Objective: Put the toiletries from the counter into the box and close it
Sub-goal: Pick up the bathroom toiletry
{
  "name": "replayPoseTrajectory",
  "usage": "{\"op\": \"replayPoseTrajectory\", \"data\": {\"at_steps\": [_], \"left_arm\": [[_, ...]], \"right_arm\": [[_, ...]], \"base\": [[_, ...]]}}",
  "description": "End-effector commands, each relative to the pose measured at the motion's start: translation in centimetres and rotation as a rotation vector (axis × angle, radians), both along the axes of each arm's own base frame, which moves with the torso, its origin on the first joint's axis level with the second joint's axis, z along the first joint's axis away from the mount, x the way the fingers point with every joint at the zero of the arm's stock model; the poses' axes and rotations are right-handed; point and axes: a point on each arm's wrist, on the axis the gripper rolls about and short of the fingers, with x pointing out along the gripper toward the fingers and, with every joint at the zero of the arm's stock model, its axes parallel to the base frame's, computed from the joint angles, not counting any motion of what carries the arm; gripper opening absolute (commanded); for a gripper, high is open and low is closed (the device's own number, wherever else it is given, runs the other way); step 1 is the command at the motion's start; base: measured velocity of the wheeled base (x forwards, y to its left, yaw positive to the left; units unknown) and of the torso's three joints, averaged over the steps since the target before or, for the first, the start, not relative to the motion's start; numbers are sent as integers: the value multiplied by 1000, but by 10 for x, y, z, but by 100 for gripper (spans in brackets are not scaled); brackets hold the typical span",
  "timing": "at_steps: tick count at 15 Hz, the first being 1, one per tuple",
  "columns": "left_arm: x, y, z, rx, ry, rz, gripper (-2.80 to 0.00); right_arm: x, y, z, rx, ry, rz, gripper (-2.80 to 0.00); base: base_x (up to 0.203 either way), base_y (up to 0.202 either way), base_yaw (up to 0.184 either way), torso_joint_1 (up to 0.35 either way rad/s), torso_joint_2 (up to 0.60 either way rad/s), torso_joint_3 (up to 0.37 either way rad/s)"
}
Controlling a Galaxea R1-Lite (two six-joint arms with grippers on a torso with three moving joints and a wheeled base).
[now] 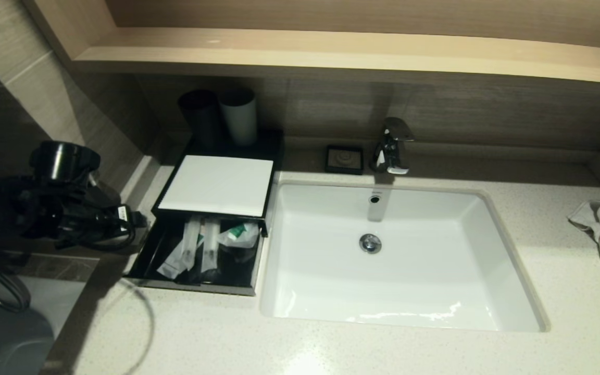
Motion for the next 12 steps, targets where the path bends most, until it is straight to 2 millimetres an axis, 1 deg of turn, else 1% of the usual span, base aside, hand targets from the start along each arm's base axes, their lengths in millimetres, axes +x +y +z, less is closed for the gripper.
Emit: {"op": "replayPoseTrajectory", "data": {"at_steps": [1, 7, 12], "left_arm": [[-1, 0, 0, -2, 2, 2, -280], [-3, 0, -3, -4, 14, 2, -280], [-4, 0, 1, -5, -1, 2, -280]], "right_arm": [[0, 0, 0, 0, 0, 1, -280], [0, 0, 0, 0, 0, 1, -280], [0, 0, 0, 0, 0, 1, -280]], "base": [[0, 0, 0, 0, 0, 0], [0, 0, 0, 0, 0, 0], [0, 0, 0, 0, 0, 0]]}}
